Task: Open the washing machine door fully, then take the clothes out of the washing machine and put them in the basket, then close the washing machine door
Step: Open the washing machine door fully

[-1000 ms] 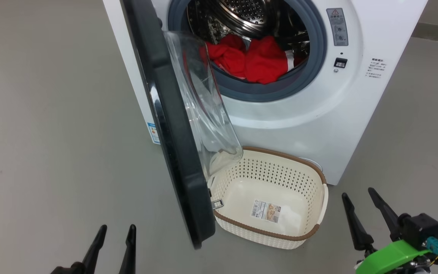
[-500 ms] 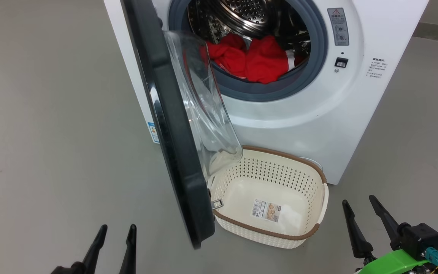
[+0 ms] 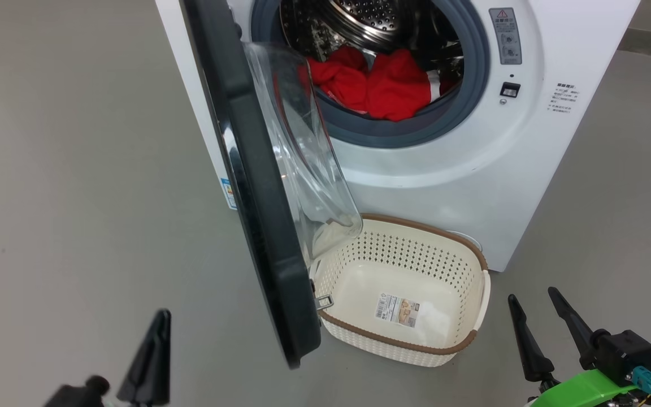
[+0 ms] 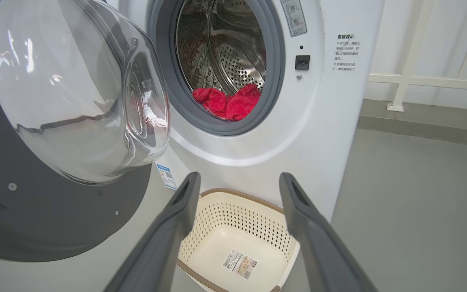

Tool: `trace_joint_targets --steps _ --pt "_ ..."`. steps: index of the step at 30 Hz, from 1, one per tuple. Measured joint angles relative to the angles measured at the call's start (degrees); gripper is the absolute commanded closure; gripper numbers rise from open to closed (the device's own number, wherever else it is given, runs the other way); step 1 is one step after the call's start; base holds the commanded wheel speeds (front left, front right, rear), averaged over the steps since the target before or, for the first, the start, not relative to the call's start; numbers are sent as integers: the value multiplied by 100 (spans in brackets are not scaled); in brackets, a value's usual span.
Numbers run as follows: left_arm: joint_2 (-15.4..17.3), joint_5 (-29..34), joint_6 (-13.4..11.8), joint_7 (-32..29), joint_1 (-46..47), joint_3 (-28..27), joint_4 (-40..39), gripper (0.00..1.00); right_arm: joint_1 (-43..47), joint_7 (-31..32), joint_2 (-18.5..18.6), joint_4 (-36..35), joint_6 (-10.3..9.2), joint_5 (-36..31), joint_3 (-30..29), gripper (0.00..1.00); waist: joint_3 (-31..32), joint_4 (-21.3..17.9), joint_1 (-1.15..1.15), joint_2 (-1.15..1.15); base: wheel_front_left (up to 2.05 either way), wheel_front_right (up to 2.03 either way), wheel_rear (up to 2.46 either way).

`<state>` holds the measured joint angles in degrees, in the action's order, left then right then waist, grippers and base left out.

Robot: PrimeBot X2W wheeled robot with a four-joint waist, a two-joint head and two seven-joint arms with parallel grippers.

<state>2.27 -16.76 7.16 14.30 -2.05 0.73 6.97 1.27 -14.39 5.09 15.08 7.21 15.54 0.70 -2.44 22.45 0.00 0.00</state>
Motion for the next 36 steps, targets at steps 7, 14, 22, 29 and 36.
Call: trace_joint_targets --steps 7,14,22,29,36 --pt "1 -177 0 25 478 -76 -1221 100 -2 0 -3 -11 1 0 -1 0 -11 -11 0 0 0 0 0" --pt "3 -318 -8 42 580 559 -2022 100 -4 -1 -3 -45 1 0 -3 0 -59 -58 0 0 0 0 0" --pt "24 -505 -13 42 578 1876 -2076 100 -30 -1 -3 -62 1 0 -8 0 -162 -112 0 0 0 0 0" --pt "46 -747 -10 42 577 2588 -1343 100 -43 -1 -3 -62 0 0 3 0 -216 -159 0 0 0 0 0" --pt "51 -1121 -8 41 587 2668 -643 100 -48 -1 -3 -64 1 0 11 0 -238 -189 0 0 0 0 0"
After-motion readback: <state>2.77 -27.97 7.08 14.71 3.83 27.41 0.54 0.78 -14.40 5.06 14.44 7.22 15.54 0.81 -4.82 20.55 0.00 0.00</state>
